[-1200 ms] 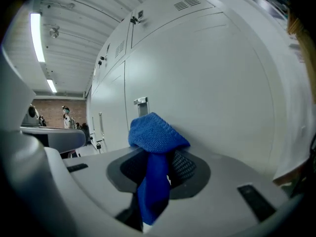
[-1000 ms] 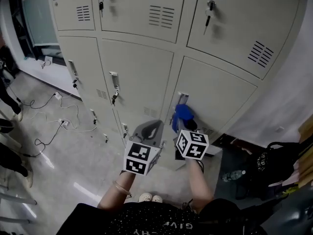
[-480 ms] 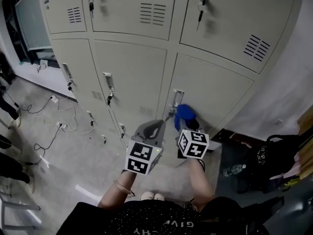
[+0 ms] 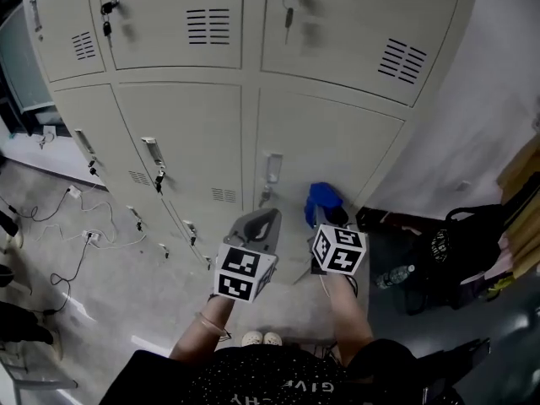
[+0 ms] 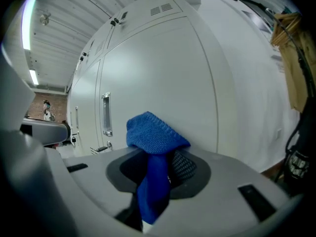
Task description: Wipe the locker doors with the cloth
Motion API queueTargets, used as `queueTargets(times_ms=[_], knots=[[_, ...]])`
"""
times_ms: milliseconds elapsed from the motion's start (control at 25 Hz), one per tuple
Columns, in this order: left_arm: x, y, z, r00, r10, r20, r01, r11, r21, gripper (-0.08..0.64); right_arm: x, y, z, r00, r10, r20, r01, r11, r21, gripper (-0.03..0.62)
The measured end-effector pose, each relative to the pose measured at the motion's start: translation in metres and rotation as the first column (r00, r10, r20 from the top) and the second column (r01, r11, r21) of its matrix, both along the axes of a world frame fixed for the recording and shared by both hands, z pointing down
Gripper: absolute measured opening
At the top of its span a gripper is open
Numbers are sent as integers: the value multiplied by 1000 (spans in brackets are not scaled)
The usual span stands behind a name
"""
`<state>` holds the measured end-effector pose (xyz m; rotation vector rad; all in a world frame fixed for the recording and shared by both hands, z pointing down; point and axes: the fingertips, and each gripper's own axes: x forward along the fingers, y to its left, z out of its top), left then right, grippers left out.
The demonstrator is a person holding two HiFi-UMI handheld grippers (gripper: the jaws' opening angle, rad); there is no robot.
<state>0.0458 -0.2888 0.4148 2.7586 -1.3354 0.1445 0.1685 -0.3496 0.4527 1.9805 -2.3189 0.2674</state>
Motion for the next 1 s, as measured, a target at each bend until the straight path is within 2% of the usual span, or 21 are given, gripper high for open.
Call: queueTargets(times_ms=[240,600,1000], knots=[[28,2,0,998,61,-6,-61,998,-1,6,49,10,3,994,102,23,-102,995,-15,104],[53,6,0,994,113,-7,-113,994,1,6,99,21,5,976,215,15,-215,976,-22,104],[48,6,4,996,89,-18,-89,996,-11,6,106,25,6,969,246,15,-246,969,-23,104]])
